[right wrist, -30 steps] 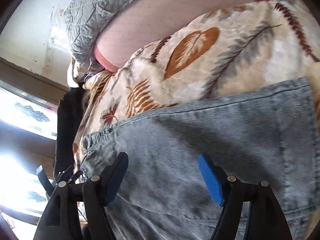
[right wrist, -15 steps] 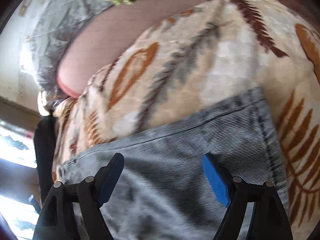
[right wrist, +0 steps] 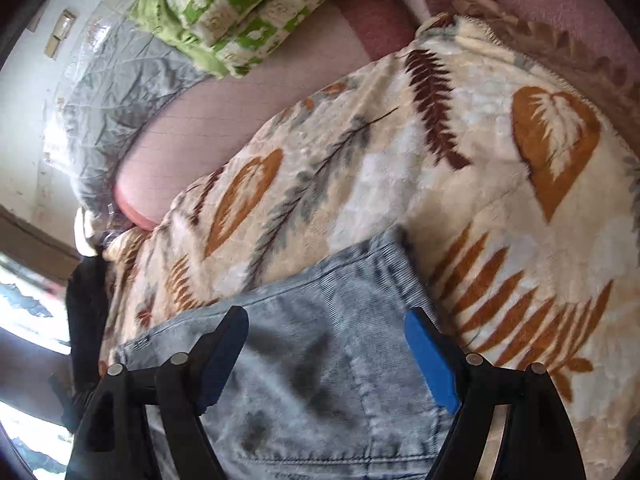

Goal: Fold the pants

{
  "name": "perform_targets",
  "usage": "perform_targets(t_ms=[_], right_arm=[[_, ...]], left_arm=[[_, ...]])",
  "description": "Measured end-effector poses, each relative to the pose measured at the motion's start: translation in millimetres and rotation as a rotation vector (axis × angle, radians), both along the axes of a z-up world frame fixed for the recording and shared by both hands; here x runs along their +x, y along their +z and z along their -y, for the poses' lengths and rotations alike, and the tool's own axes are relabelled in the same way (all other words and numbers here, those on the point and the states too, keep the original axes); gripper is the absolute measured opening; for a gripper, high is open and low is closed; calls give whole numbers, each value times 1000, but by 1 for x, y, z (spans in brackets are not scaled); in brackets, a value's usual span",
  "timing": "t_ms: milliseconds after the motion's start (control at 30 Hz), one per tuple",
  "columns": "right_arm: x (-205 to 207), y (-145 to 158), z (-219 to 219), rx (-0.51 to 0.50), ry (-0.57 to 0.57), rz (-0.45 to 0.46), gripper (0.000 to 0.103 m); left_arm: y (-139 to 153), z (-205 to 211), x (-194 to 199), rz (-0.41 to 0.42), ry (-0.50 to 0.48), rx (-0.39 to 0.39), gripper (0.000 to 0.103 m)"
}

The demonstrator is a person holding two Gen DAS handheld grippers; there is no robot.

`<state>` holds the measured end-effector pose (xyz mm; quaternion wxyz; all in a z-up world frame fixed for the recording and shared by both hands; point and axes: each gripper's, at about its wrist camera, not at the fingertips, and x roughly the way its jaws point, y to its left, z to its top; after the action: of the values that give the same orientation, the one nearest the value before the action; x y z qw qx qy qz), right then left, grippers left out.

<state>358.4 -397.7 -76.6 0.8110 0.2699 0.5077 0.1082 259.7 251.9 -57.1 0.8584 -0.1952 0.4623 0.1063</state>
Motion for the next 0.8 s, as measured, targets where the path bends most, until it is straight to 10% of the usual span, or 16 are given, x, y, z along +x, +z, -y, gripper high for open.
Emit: perform_targets(t_ms=[167, 300, 400, 800], right_arm=[[-11, -25, -44, 88, 150, -50, 84], [-8, -49, -54, 8, 135, -77, 87], [-11, -35, -51, -11, 128, -98, 88], [29, 0, 27, -156, -50, -44, 88]], left_arm=[[-4, 42, 11, -3, -139, 28, 91], [-57, 74, 24, -174, -230, 203, 91], [-50, 88, 20, -157, -249, 301, 93], [-34, -10, 46, -111, -46, -61, 92]])
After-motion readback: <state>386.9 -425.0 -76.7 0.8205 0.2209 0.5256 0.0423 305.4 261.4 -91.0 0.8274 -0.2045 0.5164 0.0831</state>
